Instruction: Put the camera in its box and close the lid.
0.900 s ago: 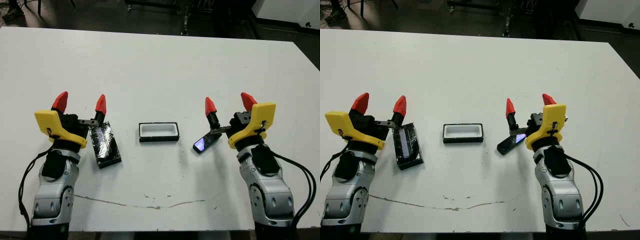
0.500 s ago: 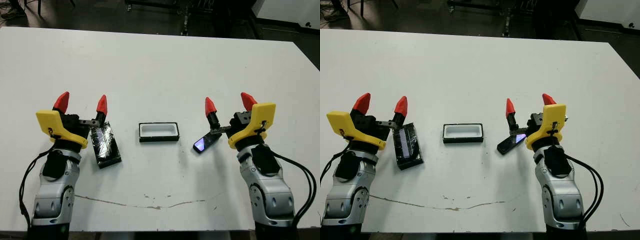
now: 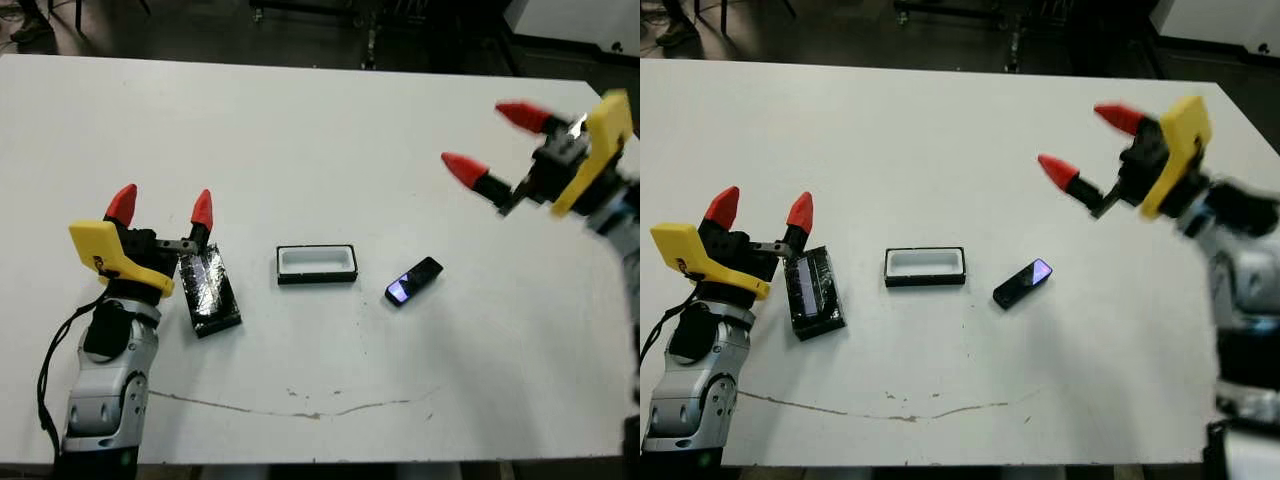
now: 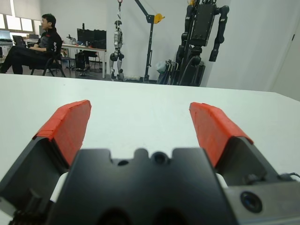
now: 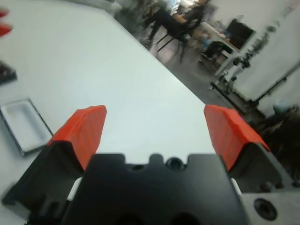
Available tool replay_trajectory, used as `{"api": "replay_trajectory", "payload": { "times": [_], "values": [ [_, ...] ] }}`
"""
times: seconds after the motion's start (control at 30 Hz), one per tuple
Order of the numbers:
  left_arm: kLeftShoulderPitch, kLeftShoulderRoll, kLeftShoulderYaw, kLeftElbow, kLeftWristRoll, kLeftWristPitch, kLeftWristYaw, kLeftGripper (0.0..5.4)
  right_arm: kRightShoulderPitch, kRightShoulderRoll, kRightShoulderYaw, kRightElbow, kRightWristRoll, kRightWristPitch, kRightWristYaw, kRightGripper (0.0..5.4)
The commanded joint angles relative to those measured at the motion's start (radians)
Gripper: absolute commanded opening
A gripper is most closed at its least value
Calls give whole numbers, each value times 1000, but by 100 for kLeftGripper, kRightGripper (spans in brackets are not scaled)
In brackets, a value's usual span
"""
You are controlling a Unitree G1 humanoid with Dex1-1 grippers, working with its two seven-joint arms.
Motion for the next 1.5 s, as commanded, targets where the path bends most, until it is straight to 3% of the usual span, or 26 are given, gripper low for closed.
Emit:
{"api": "replay_trajectory", "payload": {
  "times": [0.03,0.2,0.4,0.57,0.8,1.17,1.5],
  "values": [
    [5,2,5,5,3,3,1,537,-105,-76,96,85,-91,-81,133,540],
    [7,3,2,4,8,5,3,537,-227,-117,243,144,-207,-130,318,540],
    [9,0,0,3,11,3,6,537,-286,-115,394,99,-377,-327,418,540],
    [8,0,2,7,5,2,2,537,-309,-108,483,8,-477,-297,502,540],
    [6,-2,0,-7,2,21,9,537,-281,-105,530,-98,-515,-267,581,540],
    [-2,-4,-2,-3,1,14,8,537,-216,-88,544,-121,-488,-258,594,540],
    [-2,-4,-6,0,4,13,5,537,-222,-63,592,-41,-516,-327,593,540]
  ]
}}
